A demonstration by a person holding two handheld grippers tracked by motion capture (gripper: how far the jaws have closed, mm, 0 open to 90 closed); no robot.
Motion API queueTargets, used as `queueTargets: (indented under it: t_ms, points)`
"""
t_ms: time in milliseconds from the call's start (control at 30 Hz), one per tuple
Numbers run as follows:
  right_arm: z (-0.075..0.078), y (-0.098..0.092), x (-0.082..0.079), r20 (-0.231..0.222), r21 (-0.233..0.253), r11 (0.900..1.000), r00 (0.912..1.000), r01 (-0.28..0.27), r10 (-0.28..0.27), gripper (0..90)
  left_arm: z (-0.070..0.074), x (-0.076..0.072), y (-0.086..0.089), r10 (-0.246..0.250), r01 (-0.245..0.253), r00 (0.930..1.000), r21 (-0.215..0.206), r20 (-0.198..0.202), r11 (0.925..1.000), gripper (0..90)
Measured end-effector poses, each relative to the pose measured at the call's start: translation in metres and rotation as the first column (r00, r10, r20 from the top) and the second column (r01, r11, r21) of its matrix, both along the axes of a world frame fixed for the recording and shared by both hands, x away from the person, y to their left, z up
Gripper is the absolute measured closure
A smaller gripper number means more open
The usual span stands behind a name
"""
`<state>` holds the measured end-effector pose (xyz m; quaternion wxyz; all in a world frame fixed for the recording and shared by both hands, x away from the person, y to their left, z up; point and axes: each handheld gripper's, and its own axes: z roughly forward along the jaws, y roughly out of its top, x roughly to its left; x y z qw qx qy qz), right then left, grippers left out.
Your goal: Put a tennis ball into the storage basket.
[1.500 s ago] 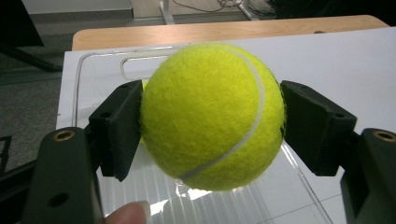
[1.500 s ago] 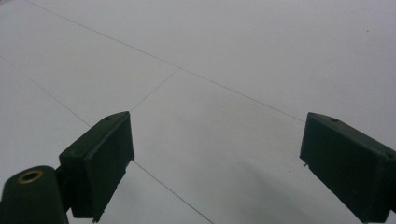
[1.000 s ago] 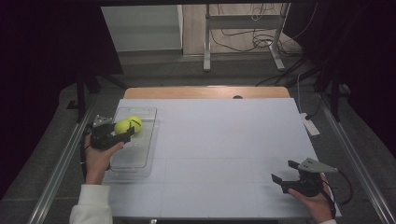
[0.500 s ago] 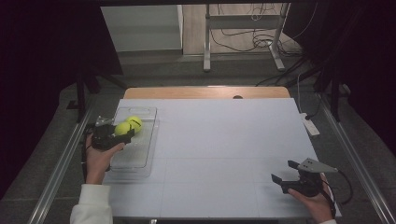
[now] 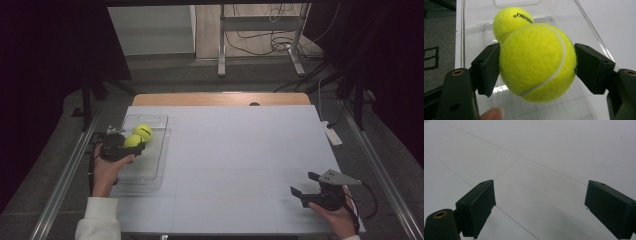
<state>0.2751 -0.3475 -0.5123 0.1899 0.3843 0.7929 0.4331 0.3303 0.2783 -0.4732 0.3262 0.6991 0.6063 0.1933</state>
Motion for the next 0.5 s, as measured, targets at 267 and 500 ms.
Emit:
queueTargets:
  t_ms: [267,500]
  points:
    - [0.0001,-0.0001,-0.0001,0.001,0.0,1.0,1.0,0.0,0.0,9.6,-0.0015,0.0006,0.0018,0.01,-0.01,0.9999,0.0,-0.01,0.9999,25.8]
    - [0.0001,0.0001,-0.0001,0.001,-0.001,1.0,1.0,0.0,0.0,9.5,-0.0016,0.0004,0.0025,0.02,-0.02,0.9997,0.005,-0.013,0.9998,25.8]
